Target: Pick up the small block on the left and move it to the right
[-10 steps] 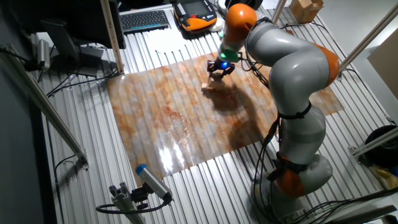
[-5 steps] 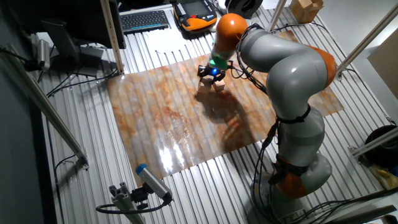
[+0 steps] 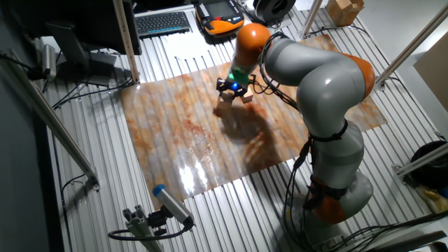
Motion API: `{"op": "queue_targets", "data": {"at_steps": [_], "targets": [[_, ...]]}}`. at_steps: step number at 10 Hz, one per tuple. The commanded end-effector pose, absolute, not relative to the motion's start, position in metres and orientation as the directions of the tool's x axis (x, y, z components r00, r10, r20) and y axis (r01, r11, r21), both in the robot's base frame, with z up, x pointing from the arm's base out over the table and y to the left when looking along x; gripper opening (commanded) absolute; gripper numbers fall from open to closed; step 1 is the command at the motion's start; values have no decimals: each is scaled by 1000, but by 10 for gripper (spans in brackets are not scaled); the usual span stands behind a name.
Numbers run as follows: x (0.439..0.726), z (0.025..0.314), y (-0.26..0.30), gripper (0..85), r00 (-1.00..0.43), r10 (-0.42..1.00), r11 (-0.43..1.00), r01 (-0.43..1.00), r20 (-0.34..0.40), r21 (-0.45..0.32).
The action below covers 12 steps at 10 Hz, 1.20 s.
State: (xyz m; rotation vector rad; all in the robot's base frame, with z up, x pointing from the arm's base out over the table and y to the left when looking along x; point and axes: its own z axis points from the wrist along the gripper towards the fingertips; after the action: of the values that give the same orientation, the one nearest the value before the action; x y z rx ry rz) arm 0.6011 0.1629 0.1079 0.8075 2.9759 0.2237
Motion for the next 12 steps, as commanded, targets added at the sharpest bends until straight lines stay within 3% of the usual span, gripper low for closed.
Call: {"op": "queue_targets", "data": {"at_steps": [1, 10, 11, 12], "targets": [[602, 105, 164, 0, -859, 512, 851, 504, -22, 149], [603, 82, 175, 0, -800, 596, 803, 593, -70, 65], [602, 82, 176, 170, -797, 600, 800, 598, -72, 47], [601, 83, 176, 170, -796, 601, 799, 601, -68, 30]]}}
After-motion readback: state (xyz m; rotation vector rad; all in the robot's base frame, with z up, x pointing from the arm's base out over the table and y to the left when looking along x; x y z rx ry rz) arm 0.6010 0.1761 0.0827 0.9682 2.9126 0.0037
